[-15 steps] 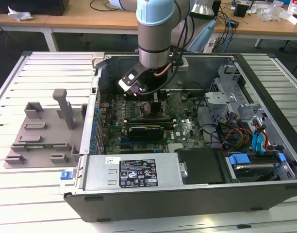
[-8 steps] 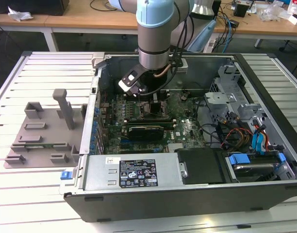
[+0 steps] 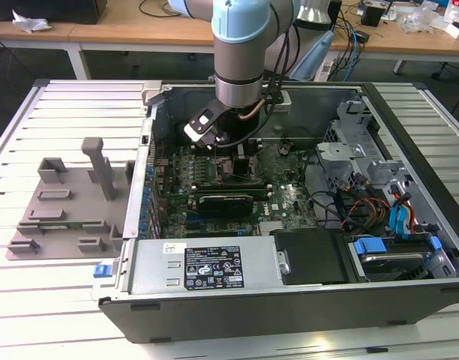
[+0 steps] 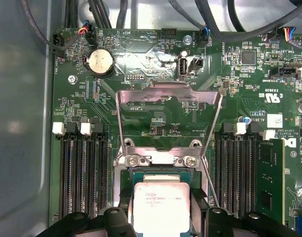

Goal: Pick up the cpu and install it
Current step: 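Place the cpu into insertion slot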

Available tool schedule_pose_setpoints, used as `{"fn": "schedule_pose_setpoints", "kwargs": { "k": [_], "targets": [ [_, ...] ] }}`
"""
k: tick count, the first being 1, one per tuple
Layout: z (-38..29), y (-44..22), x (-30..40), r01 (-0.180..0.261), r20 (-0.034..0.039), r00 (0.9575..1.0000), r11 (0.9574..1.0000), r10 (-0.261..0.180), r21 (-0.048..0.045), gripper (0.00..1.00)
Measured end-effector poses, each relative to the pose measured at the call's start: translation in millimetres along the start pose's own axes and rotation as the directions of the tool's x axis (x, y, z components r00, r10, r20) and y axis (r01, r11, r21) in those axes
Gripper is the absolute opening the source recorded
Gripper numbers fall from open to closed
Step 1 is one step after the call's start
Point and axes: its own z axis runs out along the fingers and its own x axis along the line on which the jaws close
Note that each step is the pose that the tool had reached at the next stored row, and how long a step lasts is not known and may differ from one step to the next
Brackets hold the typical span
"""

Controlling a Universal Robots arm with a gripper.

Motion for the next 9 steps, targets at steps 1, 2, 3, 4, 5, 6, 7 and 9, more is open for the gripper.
{"fn": "schedule_pose_setpoints", "kwargs": {
  "k": [1, 2, 3, 4, 5, 6, 7, 9],
  "targets": [
    [0.2, 0.0, 0.0, 0.0, 0.0001, 1.0, 1.0, 0.0, 0.0002, 0.55],
    [0.6, -0.1, 0.0, 0.0, 0.0002, 1.0, 1.0, 0.0, 0.0003, 0.55],
    [0.8, -0.1, -0.1, 0.0, 0.0004, 1.0, 1.0, 0.0, 0.0003, 0.55],
    [1.1, -0.1, 0.0, 0.0, 0.0002, 1.0, 1.0, 0.0, 0.0001, 0.55],
    [1.1, -0.1, 0.0, 0.0, 0.0001, 1.0, 1.0, 0.0, 0.0001, 0.55],
    [1.1, -0.1, 0.0, 0.0, 0.0001, 1.0, 1.0, 0.0, 0.0001, 0.55],
    [1.2, -0.1, 0.0, 0.0, 0.0001, 1.0, 1.0, 0.0, 0.0001, 0.55],
    [1.5, -0.1, 0.0, 0.0, 0.0002, 1.0, 1.0, 0.0, 0.0002, 0.55]
  ]
}}
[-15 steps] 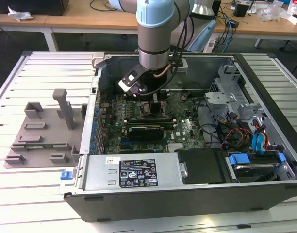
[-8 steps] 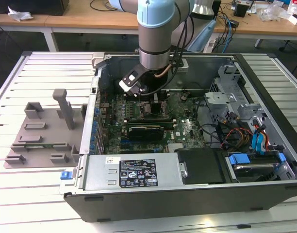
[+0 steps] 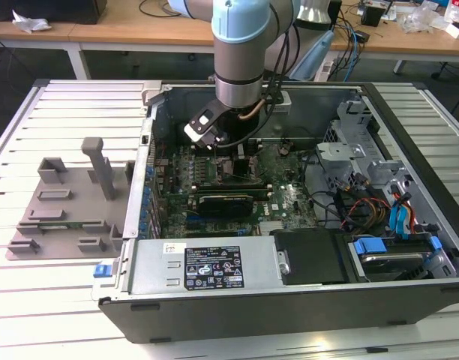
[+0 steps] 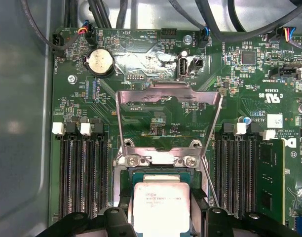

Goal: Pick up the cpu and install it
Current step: 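Place the cpu into insertion slot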

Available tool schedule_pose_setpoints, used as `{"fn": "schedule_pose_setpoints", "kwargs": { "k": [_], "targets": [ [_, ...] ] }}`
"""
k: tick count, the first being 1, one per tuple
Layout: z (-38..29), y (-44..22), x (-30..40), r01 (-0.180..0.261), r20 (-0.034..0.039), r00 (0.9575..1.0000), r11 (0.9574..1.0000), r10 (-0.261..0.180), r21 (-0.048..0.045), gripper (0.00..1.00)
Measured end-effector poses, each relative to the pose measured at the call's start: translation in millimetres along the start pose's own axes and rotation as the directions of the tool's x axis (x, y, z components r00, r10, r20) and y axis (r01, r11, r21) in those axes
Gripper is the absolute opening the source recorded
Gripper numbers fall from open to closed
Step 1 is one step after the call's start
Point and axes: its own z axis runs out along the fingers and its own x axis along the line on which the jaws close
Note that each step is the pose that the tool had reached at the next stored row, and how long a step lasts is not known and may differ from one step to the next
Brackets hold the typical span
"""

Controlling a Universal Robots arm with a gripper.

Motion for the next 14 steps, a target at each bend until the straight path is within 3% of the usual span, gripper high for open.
{"fn": "schedule_pose_setpoints", "kwargs": {
  "k": [6, 8, 11, 14],
  "targets": [
    [0.4, 0.1, 0.1, 0.0, -0.0009, 1.0, 1.0, 0.0, -0.0006, 0.55],
    [0.3, 0.1, 0.1, 0.0, -0.0005, 1.0, 1.0, 0.0, -0.0003, 0.61],
    [0.2, 0.0, 0.1, -0.001, -0.0147, 0.9999, 1.0, 0.001, -0.0002, 0.61],
    [0.2, 0.0, 0.1, -0.001, -0.0157, 0.9999, 1.0, 0.001, -0.0003, 0.61]
  ]
}}
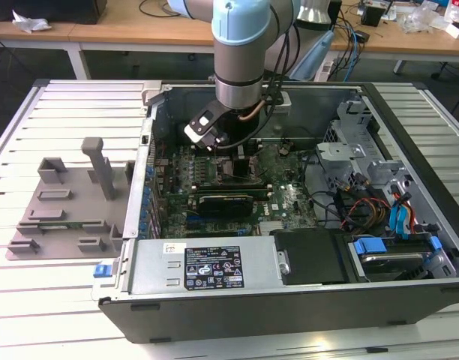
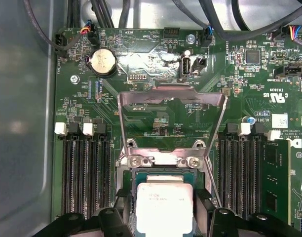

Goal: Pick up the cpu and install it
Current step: 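Place the cpu into insertion slot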

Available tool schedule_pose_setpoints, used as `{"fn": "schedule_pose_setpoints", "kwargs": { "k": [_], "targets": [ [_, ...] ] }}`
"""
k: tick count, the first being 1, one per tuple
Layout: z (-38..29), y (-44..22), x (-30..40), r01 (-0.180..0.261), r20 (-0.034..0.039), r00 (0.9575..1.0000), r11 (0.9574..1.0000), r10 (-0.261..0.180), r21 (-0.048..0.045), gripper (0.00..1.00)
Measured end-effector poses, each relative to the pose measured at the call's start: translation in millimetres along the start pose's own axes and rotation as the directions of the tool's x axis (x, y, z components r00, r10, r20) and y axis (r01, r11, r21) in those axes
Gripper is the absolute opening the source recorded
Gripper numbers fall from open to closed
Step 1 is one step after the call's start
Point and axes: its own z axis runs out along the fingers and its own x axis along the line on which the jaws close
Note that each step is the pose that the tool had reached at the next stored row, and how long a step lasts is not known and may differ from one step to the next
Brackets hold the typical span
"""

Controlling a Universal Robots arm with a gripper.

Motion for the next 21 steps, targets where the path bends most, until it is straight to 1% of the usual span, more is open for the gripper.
{"fn": "schedule_pose_setpoints", "kwargs": {
  "k": [1, 3, 5, 12, 16, 21],
  "targets": [
    [0.0, 0.0, 0.0, 0.0, -0.0001, 1.0, 1.0, 0.0, 0.0, 0.61],
    [-2.8, 0.2, 0.0, 0.0, -0.0003, 1.0, 1.0, 0.0, -0.0001, 0.61],
    [-3.8, 0.2, 0.0, 0.0, -0.0003, 1.0, 1.0, 0.0, -0.0001, 0.61],
    [-3.6, 0.2, -0.1, 0.0, -0.0009, 1.0, 1.0, 0.0, 0.0001, 0.61],
    [-2.4, 0.1, 0.0, 0.0, -0.0046, 1.0, 1.0, 0.0, 0.0, 0.61],
    [-3.8, 0.2, 0.0, -0.003, -0.0045, 1.0, 1.0, 0.003, -0.0001, 0.61]
  ]
}}
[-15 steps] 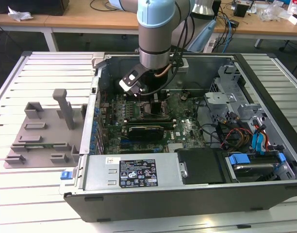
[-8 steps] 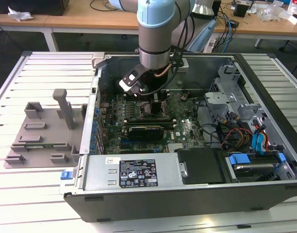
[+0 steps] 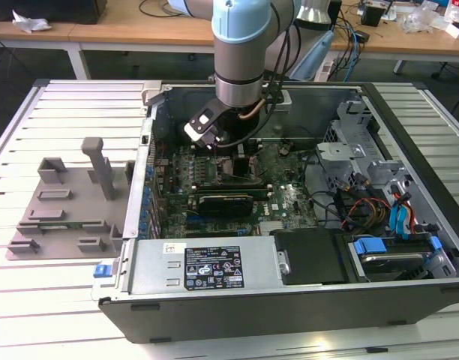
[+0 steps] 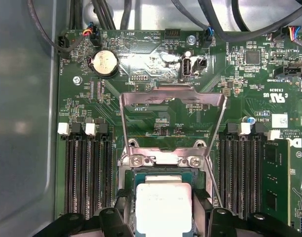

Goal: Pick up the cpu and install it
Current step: 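Place the cpu into insertion slot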

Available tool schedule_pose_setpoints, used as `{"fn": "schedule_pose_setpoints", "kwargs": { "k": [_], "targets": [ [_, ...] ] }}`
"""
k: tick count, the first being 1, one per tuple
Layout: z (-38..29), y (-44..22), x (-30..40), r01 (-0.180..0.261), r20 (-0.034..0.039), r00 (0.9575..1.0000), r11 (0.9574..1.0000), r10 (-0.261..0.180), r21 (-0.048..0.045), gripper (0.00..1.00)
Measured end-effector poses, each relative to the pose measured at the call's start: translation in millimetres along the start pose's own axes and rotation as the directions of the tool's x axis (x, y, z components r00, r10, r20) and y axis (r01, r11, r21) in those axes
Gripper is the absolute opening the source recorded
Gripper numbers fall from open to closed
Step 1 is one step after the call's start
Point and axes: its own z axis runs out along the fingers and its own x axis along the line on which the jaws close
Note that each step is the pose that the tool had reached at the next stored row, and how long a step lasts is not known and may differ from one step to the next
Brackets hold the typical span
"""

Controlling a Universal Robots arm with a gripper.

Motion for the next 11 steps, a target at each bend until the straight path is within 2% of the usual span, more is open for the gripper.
{"fn": "schedule_pose_setpoints", "kwargs": {
  "k": [4, 6, 10, 11],
  "targets": [
    [-0.1, 0.0, 0.0, 0.0, 0.0, 1.0, 1.0, 0.0, 0.0001, 0.61],
    [-0.1, 0.0, 0.0, 0.0, 0.0001, 1.0, 1.0, 0.0, 0.0001, 0.54],
    [-0.1, 0.0, 0.0, 0.0, -0.0001, 1.0, 1.0, 0.0, 0.0001, 0.54],
    [-0.8, 0.1, 0.0, 0.0, 0.0039, 1.0, 1.0, 0.0, 0.0, 0.54]
  ]
}}
